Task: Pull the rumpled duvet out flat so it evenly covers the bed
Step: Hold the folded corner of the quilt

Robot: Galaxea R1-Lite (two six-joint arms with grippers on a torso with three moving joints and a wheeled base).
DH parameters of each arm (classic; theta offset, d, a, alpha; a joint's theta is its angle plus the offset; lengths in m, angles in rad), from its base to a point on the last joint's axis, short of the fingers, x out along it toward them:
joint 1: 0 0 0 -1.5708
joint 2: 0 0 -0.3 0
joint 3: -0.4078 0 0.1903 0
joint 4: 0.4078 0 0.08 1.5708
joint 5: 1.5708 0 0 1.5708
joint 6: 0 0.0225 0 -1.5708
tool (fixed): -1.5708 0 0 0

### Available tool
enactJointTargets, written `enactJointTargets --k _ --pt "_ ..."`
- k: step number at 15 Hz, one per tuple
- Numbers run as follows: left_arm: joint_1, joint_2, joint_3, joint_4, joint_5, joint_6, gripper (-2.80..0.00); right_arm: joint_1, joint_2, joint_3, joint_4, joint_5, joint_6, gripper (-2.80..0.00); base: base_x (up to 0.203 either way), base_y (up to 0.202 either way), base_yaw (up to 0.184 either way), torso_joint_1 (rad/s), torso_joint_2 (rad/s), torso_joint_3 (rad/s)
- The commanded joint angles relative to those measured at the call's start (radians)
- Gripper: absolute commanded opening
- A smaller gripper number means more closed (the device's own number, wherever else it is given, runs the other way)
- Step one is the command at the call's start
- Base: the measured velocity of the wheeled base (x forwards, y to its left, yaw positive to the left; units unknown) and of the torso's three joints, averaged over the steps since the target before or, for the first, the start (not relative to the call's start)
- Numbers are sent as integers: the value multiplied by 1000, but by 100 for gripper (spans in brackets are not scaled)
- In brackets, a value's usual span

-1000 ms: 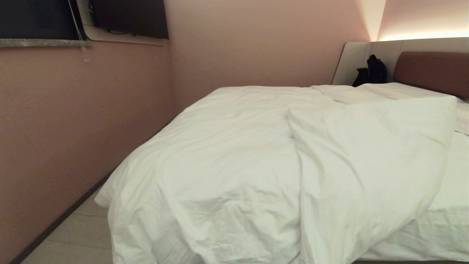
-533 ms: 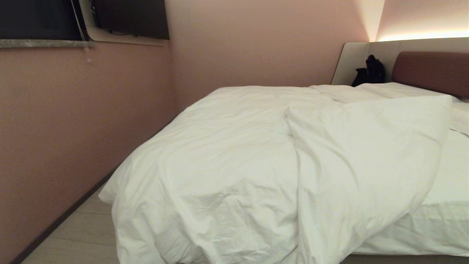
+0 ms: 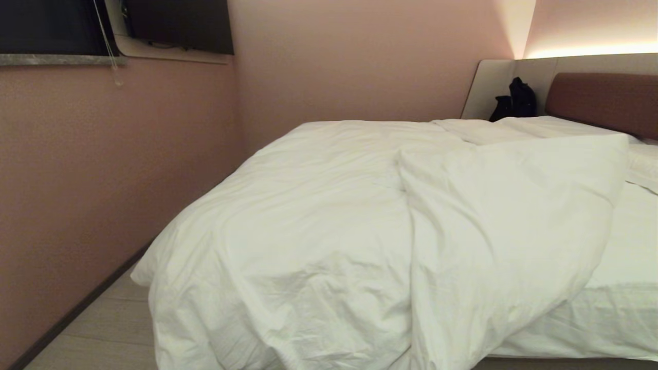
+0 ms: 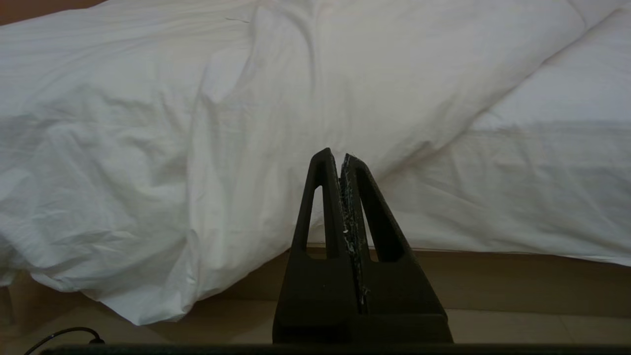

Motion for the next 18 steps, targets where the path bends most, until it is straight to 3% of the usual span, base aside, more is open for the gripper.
enactJointTargets --k 1,18 --pt "1 0 1 0 0 1 -280 1 0 0 0 -1 0 -280 0 -171 4 5 2 3" --pt "1 0 1 -2 0 -2 -280 1 0 0 0 -1 0 -280 0 -195 0 3 2 3"
